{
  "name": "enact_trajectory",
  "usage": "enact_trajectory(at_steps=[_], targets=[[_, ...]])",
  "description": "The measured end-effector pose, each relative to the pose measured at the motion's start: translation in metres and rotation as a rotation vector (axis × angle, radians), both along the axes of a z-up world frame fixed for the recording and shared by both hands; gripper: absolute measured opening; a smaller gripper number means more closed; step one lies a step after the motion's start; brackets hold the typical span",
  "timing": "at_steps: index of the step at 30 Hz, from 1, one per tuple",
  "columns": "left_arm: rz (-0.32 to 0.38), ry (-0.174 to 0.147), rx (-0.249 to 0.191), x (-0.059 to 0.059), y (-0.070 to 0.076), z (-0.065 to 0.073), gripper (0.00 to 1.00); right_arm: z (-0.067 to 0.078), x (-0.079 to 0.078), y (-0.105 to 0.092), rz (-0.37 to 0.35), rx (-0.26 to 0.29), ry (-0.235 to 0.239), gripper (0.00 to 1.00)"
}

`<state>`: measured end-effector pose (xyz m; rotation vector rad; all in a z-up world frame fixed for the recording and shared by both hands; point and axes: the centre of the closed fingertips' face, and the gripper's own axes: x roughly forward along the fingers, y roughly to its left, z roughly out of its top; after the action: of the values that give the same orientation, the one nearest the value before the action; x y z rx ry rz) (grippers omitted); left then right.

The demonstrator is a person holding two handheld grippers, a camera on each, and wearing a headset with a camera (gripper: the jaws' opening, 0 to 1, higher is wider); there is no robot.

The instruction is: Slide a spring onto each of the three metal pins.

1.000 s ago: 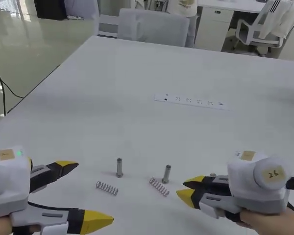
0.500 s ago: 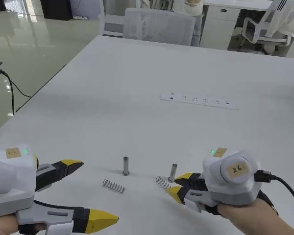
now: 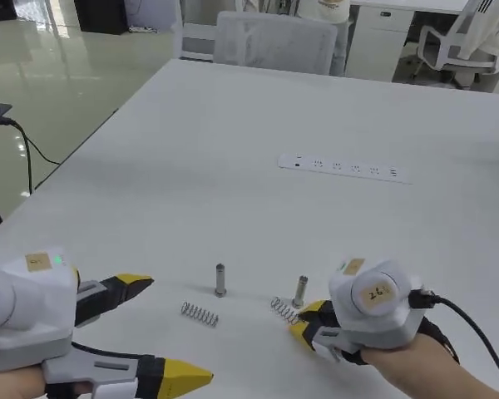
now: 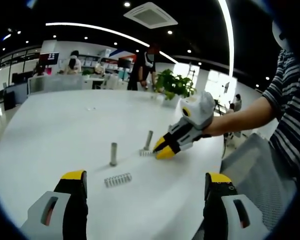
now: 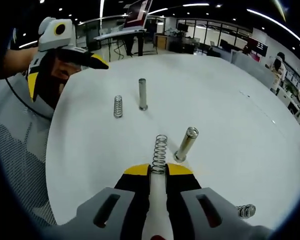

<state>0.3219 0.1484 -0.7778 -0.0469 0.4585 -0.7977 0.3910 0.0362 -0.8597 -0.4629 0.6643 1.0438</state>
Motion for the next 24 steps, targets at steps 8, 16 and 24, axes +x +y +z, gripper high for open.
enact_trajectory(at_steps=[8,16,24], targets=[[-0.020,0.007,0.002,-0.004,-0.006,-0.003,0.94,0.005,-0.007,-0.002,0.021,0.023,0.017,0.08],[-0.054,0.010,-0.002,-0.004,-0.017,-0.003,0.92,0.020,-0.022,-0.013,0.074,0.034,0.006,0.08],[-0.109,0.011,-0.005,-0.004,-0.036,-0.003,0.88,0.037,-0.033,-0.022,0.160,0.027,-0.040,0.08]])
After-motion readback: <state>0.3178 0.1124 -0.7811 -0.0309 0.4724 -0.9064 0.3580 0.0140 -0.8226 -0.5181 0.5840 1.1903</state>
